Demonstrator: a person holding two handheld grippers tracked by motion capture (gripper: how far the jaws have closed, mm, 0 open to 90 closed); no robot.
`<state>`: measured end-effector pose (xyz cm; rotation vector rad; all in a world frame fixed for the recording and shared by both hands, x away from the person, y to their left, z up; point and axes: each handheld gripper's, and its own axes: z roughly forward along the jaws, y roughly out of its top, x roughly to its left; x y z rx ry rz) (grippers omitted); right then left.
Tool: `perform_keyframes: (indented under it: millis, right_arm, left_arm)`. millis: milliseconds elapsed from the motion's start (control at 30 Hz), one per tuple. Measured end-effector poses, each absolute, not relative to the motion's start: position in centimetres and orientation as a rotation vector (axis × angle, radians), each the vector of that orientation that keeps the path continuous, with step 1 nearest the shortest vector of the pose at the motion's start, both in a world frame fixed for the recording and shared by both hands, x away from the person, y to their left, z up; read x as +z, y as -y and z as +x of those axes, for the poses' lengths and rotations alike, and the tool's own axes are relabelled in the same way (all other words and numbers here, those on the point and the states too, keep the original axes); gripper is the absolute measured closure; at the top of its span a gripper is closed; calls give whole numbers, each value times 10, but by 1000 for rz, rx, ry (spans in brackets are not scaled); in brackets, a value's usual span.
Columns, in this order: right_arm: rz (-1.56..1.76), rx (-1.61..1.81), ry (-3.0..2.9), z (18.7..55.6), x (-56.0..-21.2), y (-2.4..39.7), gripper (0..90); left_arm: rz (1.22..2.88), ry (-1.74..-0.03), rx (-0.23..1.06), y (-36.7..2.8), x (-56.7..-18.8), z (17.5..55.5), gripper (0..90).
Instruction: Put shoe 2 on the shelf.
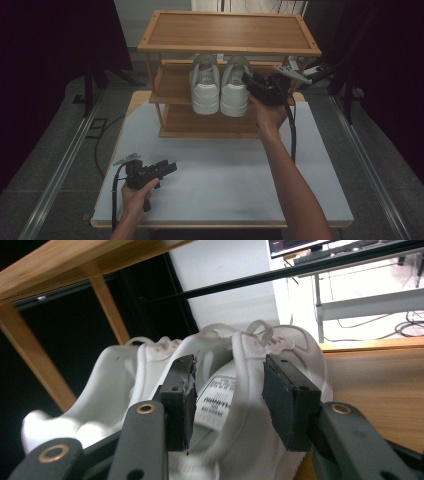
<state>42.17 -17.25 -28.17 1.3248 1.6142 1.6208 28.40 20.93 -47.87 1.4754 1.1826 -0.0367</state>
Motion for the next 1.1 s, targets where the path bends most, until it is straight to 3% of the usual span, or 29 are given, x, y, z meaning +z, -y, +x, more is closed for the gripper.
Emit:
perform_keyframes:
  millis: [667, 1100]
  right_arm:
    - [1206, 1739, -1631, 349, -298, 219, 563]
    - [1280, 1838, -1567, 311, -342, 264, 562]
  left_arm:
    - [1474, -1171, -21, -212, -474, 282, 400]
    - [1481, -1174, -16, -210, -474, 282, 400]
